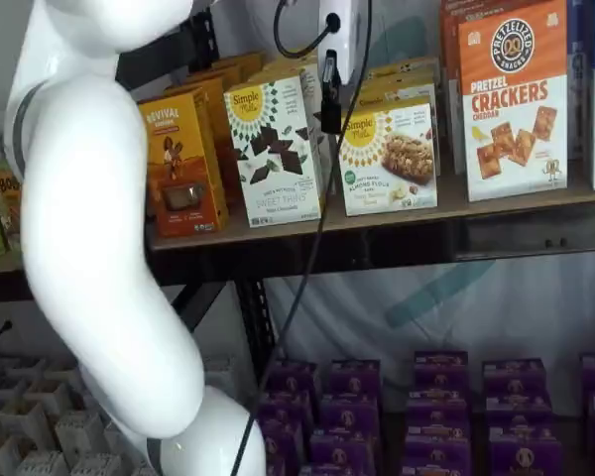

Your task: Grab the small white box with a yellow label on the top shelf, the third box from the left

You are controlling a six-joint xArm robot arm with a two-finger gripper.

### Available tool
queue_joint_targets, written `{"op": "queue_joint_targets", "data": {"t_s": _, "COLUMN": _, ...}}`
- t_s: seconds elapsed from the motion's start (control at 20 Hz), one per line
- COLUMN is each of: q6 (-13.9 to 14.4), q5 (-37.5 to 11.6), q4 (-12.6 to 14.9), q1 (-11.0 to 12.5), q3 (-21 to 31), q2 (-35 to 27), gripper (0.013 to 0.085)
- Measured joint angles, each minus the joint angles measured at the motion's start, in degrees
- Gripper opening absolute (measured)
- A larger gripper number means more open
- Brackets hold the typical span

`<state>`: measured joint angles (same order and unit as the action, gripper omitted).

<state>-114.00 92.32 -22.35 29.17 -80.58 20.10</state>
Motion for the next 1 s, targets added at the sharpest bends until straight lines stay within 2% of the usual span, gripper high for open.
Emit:
{"op": "queue_joint_targets", "data": {"t_s": 0.65, "q6": 0.8, "q5": -0.9, "q4": 0.7, "q1": -1.3, "q3": -2.7, "q2": -3.7, "gripper": 0.0850}}
{"op": "queue_joint_targets", "data": {"t_s": 1.0, "q6": 0.6, "q5": -1.8, "q4": 4.0, "q1": -2.3, "q3": -2.7, "q2": -4.2, "gripper": 0.0850}}
